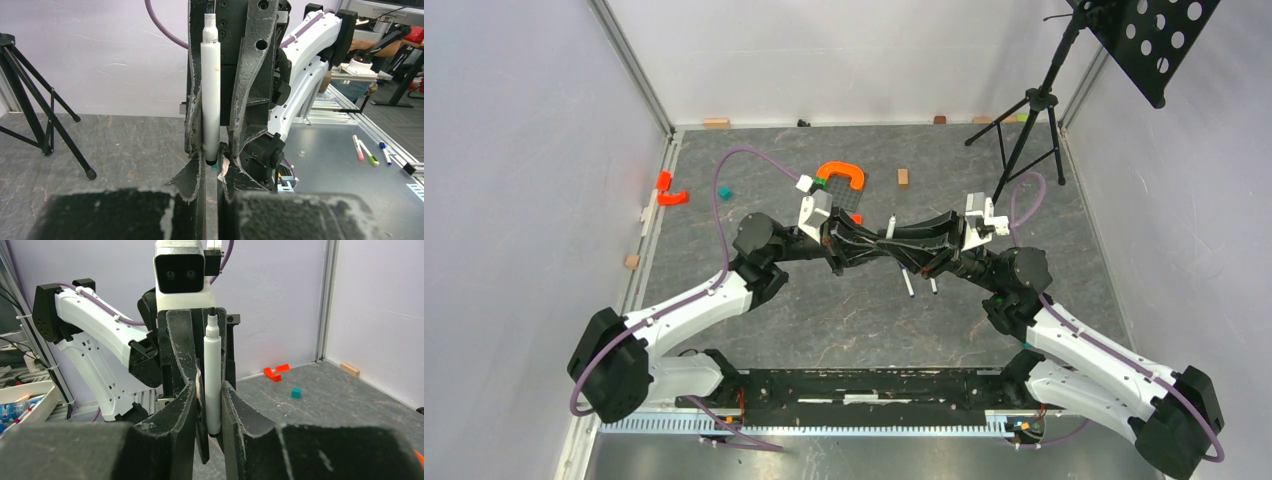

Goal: Insert the pens into the pen caps

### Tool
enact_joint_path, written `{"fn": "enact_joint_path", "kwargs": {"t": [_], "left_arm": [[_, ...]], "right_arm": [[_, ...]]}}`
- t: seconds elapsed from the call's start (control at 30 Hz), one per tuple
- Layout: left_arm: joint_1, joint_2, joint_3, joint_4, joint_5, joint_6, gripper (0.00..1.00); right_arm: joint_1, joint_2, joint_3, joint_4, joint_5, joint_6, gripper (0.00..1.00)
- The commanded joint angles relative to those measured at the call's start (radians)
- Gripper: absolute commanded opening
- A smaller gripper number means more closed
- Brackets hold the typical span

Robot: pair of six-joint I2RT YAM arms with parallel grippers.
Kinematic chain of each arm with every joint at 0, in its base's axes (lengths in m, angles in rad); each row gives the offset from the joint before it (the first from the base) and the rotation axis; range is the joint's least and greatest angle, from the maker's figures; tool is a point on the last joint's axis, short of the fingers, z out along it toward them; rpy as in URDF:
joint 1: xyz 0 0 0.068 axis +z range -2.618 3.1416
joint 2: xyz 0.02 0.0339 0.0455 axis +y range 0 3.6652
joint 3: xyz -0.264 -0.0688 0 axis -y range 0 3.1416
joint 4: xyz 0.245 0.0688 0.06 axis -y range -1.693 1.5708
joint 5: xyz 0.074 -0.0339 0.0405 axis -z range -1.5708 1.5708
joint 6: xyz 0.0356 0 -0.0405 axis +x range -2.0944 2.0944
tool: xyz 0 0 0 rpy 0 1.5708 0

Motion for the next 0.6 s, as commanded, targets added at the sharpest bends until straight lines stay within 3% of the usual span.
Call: {"fn": "enact_joint_path", "kwargs": {"t": [0.0,0.37,0.47,0.57], "left_arm": [[-0.002,0.010,0.009,0.013,0.001,-0.022,0.02],[-0.001,0.009,0.011,0.012,0.001,-0.023,0.02],[-0.002,0.009,0.010,0.013,0.003,-0.024,0.02],[-0.002,0.010,0.011,0.009,-0.006,-0.026,0.05]], "right_arm": [[0.006,0.000,0.044,0.054,0.024,0.012,0.28],[0.007,0.015,0.035,0.065,0.019,0.018,0.22],[0.006,0.014,0.026,0.074,0.021,0.018,0.03],[0.007,0.003,0.026,0.058,0.028,0.011,0.00]]}}
